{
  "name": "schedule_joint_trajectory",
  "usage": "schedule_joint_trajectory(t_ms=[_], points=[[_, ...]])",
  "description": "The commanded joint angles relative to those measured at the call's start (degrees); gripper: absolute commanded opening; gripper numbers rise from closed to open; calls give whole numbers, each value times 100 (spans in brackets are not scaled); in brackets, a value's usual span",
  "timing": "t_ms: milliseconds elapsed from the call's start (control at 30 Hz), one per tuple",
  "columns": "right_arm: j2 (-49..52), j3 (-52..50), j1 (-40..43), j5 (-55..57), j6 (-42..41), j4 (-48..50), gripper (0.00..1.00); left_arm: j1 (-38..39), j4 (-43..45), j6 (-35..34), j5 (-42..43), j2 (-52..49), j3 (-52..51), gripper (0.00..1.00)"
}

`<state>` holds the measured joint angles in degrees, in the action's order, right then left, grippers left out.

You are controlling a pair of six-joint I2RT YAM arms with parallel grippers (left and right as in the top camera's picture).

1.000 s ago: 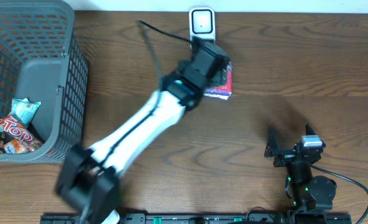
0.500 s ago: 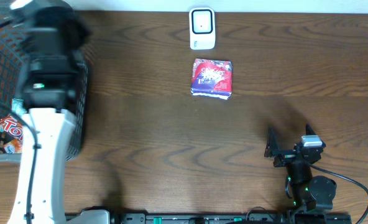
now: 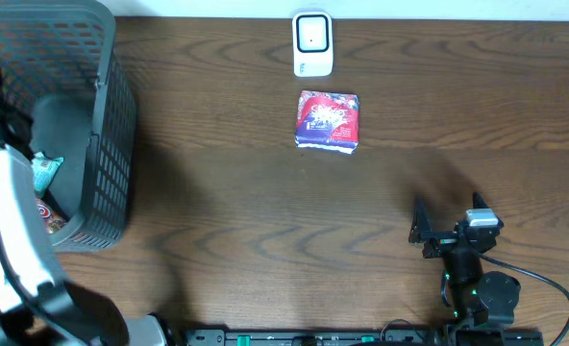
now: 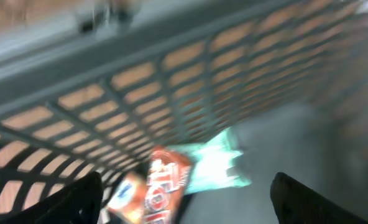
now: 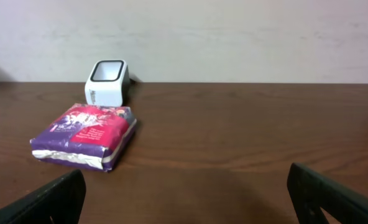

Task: Scan the item barcode
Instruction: 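Reach left gripper into basket and grasp red chocolate wrapper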

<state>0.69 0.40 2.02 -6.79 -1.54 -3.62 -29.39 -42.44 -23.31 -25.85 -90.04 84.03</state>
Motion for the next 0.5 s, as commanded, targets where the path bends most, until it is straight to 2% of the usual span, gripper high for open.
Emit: schedule_joint_trajectory(t_ms=[0,200,467], points=[[-31,-9,35,2,-76,-22,99,-278,-280,9,52,-417,-33,86],[-31,-7,35,2,-76,-22,99,-682,-844,15,678,-1220,-157,86],[-31,-9,35,2,-76,-22,99,-745,-780,175,1572,-1753,-326,86]])
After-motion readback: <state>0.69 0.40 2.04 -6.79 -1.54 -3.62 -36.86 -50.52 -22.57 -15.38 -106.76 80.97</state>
